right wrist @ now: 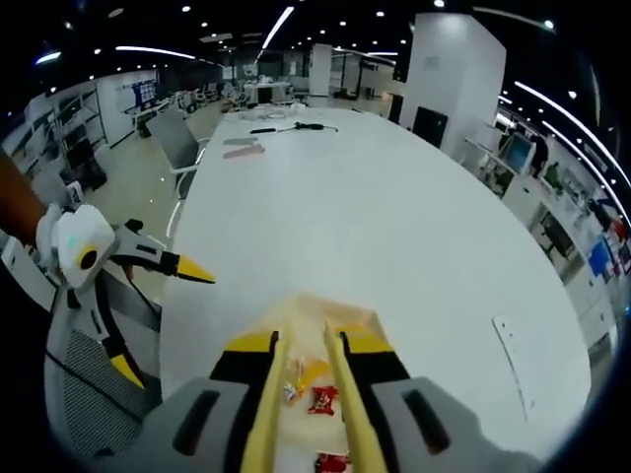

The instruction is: Place the target food into the container with the food tongs after gripping and lifting it, then release it inside without dropping or visibly crushing the food.

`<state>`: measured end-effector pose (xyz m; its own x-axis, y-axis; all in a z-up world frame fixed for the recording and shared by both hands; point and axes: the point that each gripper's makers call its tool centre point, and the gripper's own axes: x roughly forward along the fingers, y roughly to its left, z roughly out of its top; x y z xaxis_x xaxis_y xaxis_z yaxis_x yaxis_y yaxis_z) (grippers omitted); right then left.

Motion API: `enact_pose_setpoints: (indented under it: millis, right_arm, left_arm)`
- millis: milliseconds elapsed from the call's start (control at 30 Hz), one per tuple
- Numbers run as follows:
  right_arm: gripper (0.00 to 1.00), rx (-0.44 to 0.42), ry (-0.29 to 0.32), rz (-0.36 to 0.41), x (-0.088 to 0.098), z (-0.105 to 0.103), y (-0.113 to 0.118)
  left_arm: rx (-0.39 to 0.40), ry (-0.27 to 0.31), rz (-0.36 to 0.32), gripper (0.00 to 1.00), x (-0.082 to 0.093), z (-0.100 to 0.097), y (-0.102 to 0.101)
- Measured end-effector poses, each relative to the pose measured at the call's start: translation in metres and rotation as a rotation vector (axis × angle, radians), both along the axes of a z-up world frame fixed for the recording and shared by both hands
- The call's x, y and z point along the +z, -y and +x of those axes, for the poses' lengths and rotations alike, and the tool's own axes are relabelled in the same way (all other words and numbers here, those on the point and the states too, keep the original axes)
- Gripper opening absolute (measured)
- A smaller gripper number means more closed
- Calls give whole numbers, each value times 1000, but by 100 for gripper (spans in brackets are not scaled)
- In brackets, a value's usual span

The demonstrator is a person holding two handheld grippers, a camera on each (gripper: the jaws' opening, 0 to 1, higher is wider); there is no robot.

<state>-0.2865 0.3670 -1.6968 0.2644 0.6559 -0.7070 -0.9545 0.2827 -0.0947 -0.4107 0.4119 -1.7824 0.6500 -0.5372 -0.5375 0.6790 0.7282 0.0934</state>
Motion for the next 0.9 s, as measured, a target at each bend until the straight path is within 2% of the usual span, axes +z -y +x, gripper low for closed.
enact_pose_setpoints:
  millis: [300,500,567,900]
  right_arm:
    - [26,-7,-3,14,4,-3,38]
    - [27,-40,2,40,7,-2,68]
    - [27,-76,-5,36,6,-1,80]
    - [28,-99,19,43,13,-7,122]
  left_arm:
    - [-7,-8,5,97,-2,-1,1]
    - [-14,-10,10,97,-3,-2,2]
    - [-15,-11,12,97,-3,-2,2]
    - [-25,-14,8,97,-4,-3,3]
